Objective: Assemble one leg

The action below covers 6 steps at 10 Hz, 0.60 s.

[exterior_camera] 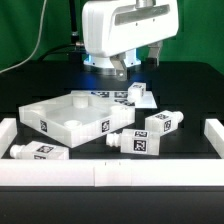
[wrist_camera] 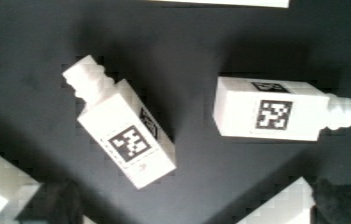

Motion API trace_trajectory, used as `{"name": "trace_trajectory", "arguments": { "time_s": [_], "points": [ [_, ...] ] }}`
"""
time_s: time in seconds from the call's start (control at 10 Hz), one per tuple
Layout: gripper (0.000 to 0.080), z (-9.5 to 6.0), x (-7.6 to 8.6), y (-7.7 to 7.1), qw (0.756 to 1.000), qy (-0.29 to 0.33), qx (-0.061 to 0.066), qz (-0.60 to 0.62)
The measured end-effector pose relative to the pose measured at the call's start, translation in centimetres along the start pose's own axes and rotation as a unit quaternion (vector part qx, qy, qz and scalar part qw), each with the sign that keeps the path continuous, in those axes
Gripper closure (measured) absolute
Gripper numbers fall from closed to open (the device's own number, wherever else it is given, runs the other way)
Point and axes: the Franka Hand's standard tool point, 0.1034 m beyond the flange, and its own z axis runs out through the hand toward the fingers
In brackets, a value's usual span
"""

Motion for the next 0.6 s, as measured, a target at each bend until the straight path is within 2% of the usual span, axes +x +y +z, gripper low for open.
{"name": "trace_trajectory", "arguments": {
  "time_s": [0.4,0.5,0.6],
  "points": [
    [0.015,0.0,0.0,0.0,1.0,-0.001,0.0,0.0],
    [0.015,0.2,0.0,0.4,1.0,0.001,-0.004,-0.02],
    [0.015,0.7,0.0,1.5,0.999,0.006,-0.013,-0.045]
  ]
}}
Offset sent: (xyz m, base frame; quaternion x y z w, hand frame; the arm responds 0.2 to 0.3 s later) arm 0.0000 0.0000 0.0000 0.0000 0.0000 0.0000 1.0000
